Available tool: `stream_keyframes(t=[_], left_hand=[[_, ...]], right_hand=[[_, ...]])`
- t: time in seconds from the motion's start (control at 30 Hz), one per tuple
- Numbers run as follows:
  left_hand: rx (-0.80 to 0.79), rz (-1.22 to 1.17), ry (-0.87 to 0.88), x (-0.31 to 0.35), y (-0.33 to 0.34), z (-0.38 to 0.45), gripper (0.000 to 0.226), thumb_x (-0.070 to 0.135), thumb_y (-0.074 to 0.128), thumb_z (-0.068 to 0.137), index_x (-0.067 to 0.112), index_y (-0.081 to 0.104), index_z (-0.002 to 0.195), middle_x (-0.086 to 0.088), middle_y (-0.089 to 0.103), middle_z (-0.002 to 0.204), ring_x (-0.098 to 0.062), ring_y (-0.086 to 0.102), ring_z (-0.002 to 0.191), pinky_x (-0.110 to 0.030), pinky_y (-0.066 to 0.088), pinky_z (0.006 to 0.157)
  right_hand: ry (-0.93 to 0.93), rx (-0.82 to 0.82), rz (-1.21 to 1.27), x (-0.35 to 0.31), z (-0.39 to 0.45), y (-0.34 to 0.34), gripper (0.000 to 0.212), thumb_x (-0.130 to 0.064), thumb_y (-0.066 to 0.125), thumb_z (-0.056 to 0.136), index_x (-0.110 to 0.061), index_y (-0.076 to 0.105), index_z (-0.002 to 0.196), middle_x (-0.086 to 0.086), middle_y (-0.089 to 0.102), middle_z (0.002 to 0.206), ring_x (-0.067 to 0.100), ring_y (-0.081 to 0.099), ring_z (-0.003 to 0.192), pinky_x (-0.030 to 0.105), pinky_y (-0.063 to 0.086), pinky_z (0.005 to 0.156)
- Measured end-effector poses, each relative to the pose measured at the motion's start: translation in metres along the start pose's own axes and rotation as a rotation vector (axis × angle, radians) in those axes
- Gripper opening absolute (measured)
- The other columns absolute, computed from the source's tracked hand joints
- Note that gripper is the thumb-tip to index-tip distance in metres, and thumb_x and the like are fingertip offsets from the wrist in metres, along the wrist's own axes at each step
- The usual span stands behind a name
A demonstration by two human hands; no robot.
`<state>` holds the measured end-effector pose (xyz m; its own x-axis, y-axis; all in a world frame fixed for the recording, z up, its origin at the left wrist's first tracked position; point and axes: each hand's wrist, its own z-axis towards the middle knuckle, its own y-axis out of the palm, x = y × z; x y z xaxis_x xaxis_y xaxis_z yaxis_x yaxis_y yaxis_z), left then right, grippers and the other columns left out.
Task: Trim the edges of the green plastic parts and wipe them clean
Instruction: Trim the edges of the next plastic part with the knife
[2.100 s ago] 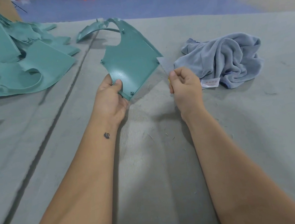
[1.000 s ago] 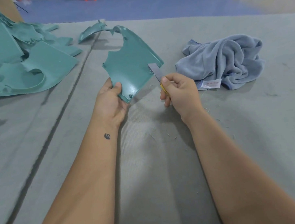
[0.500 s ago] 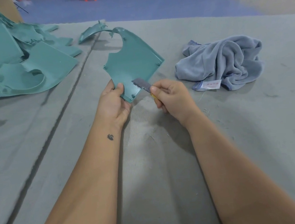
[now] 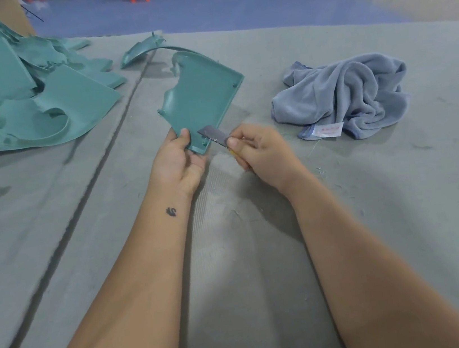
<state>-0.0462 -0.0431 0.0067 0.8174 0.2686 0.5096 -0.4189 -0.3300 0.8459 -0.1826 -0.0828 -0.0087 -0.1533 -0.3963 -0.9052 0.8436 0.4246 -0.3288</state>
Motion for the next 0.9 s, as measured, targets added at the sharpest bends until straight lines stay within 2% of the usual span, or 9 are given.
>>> stream_keyframes(t=[0.2, 0.3, 0.4, 0.5, 0.57, 0.63, 0.73, 0.83, 0.9], left_hand=[[-0.010, 0.051, -0.039, 0.000, 0.000, -0.004, 0.032, -0.001, 0.026, 0.103, 0.002, 0.058, 0.106, -0.018, 0.064, 0.113, -0.020, 0.070, 0.073, -0.030, 0.059, 0.066], [-0.007, 0.070, -0.030, -0.001, 0.002, -0.005, 0.035, -0.001, 0.026, 0.103, -0.004, 0.051, 0.126, -0.017, 0.067, 0.104, -0.020, 0.069, 0.075, -0.031, 0.058, 0.074], [0.015, 0.015, -0.009, 0.001, 0.002, -0.004, 0.037, -0.001, 0.025, 0.103, -0.001, 0.046, 0.135, -0.021, 0.056, 0.129, -0.026, 0.065, 0.089, -0.036, 0.054, 0.081], [0.043, -0.061, 0.017, 0.006, 0.001, -0.001, 0.038, -0.002, 0.027, 0.103, 0.001, 0.046, 0.136, -0.019, 0.050, 0.139, -0.028, 0.065, 0.094, -0.034, 0.055, 0.081], [0.050, -0.100, 0.015, 0.009, -0.001, 0.000, 0.039, -0.002, 0.028, 0.102, 0.001, 0.047, 0.136, -0.019, 0.051, 0.139, -0.030, 0.066, 0.099, -0.034, 0.055, 0.081], [0.055, -0.123, -0.002, 0.012, -0.002, 0.000, 0.039, -0.002, 0.028, 0.102, 0.001, 0.048, 0.136, -0.019, 0.052, 0.139, -0.032, 0.056, 0.122, -0.038, 0.050, 0.091], [0.029, -0.139, 0.000, 0.014, -0.003, -0.002, 0.033, -0.003, 0.028, 0.102, 0.002, 0.057, 0.117, -0.017, 0.057, 0.133, -0.031, 0.057, 0.121, -0.039, 0.051, 0.091], [-0.025, -0.077, 0.021, 0.014, -0.003, -0.003, 0.034, -0.002, 0.028, 0.102, 0.008, 0.060, 0.106, -0.010, 0.071, 0.110, -0.024, 0.068, 0.096, -0.034, 0.057, 0.077], [-0.067, -0.003, 0.030, 0.014, -0.003, -0.004, 0.035, -0.002, 0.029, 0.101, 0.011, 0.061, 0.107, -0.007, 0.074, 0.098, -0.022, 0.069, 0.088, -0.031, 0.059, 0.074]], right_hand=[[0.043, 0.179, 0.217, -0.002, 0.000, -0.009, 0.026, -0.014, 0.046, 0.102, -0.023, 0.051, 0.078, -0.002, 0.046, 0.055, 0.006, 0.036, 0.047, 0.018, 0.032, 0.046], [0.016, 0.092, 0.045, -0.001, 0.000, -0.004, 0.028, -0.009, 0.049, 0.100, -0.023, 0.052, 0.076, -0.002, 0.043, 0.054, 0.004, 0.035, 0.047, 0.019, 0.032, 0.050], [-0.013, -0.048, -0.139, -0.001, -0.002, -0.002, 0.030, -0.008, 0.057, 0.096, -0.027, 0.056, 0.073, -0.008, 0.044, 0.054, 0.008, 0.037, 0.052, 0.028, 0.032, 0.058], [0.021, -0.068, -0.124, -0.004, -0.004, -0.005, 0.028, -0.010, 0.060, 0.094, -0.026, 0.059, 0.071, -0.007, 0.047, 0.052, 0.007, 0.039, 0.049, 0.025, 0.034, 0.055], [0.059, 0.069, -0.026, -0.008, -0.005, -0.005, 0.026, -0.012, 0.058, 0.095, -0.024, 0.059, 0.072, -0.001, 0.049, 0.052, 0.006, 0.040, 0.047, 0.022, 0.035, 0.052], [0.087, 0.313, -0.045, -0.009, -0.003, -0.007, 0.025, -0.017, 0.055, 0.096, -0.025, 0.056, 0.073, 0.000, 0.051, 0.057, 0.010, 0.043, 0.053, 0.027, 0.037, 0.057], [0.160, 0.504, -0.236, -0.007, -0.003, -0.012, 0.018, -0.026, 0.051, 0.097, -0.020, 0.060, 0.083, -0.001, 0.058, 0.068, 0.019, 0.052, 0.068, 0.037, 0.046, 0.070], [0.231, 0.352, -0.727, -0.005, -0.005, -0.010, 0.024, -0.033, 0.049, 0.097, -0.020, 0.069, 0.098, 0.000, 0.066, 0.096, 0.026, 0.053, 0.099, 0.039, 0.037, 0.088], [0.175, 0.333, -0.858, -0.006, -0.004, -0.004, 0.030, -0.038, 0.048, 0.099, -0.022, 0.073, 0.099, -0.002, 0.062, 0.111, 0.025, 0.046, 0.111, 0.037, 0.028, 0.092]])
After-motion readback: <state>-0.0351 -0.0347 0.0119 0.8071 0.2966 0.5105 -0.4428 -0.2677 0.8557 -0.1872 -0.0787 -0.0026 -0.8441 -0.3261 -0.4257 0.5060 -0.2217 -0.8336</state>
